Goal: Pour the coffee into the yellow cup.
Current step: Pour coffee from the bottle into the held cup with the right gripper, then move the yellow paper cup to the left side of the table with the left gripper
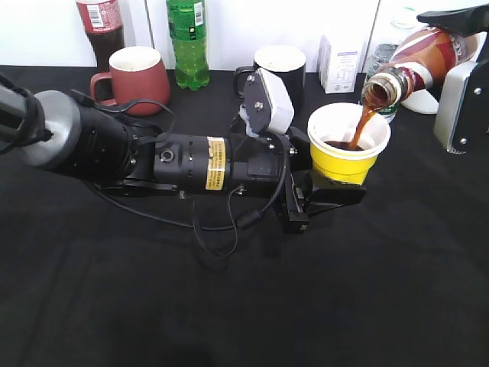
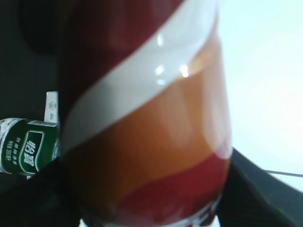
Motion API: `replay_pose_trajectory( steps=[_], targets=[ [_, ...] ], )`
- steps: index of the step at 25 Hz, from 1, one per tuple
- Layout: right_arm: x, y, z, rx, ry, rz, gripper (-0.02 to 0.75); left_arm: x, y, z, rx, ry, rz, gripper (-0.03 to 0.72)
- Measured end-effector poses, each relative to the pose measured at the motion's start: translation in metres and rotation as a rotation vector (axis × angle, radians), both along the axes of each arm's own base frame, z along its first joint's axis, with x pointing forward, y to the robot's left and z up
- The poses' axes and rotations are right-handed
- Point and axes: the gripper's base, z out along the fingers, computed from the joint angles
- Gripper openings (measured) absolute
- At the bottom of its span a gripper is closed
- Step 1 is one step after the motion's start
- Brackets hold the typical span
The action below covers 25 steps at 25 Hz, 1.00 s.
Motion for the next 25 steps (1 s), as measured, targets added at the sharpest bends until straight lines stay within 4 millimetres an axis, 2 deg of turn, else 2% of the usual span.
replay_pose_trajectory(
  steps=[7, 12, 15, 16, 17, 19, 22, 23, 24, 25],
  targets=[
    [0.000, 0.000, 0.000, 0.026, 0.015, -0.003, 0.543, 0.000, 0.000, 0.000, 0.003, 0.000, 0.002, 0.450],
    [-0.004, 0.006, -0.004, 0.256, 0.228, 0.033, 0.543, 0.000, 0.000, 0.000, 0.002, 0.001, 0.004, 0.450],
    [-0.005, 0.006, -0.005, 0.621, 0.489, -0.024, 0.543, 0.003, 0.002, 0.000, 0.002, 0.001, 0.013, 0.450],
    [-0.005, 0.006, -0.005, 0.683, 0.532, -0.035, 0.543, 0.008, 0.007, 0.000, 0.002, 0.001, 0.028, 0.450],
    [-0.005, 0.006, -0.005, 0.852, 0.646, -0.067, 0.543, 0.014, 0.013, 0.000, 0.002, 0.001, 0.050, 0.450],
    [-0.005, 0.006, -0.005, 0.963, 0.721, -0.088, 0.543, 0.031, 0.030, 0.000, 0.001, 0.001, 0.109, 0.450],
    [-0.005, 0.006, -0.004, 0.982, 0.731, -0.092, 0.542, 0.053, 0.057, 0.000, 0.001, 0.001, 0.192, 0.450],
    [-0.005, 0.006, -0.004, 0.983, 0.732, -0.092, 0.542, 0.065, 0.074, 0.000, 0.001, 0.001, 0.242, 0.450],
    [-0.005, 0.006, -0.004, 0.984, 0.732, -0.092, 0.542, 0.068, 0.079, 0.000, 0.001, 0.001, 0.257, 0.450],
    [-0.005, 0.006, -0.004, 0.984, 0.732, -0.092, 0.542, 0.079, 0.097, 0.000, 0.001, 0.001, 0.307, 0.450]
  ],
)
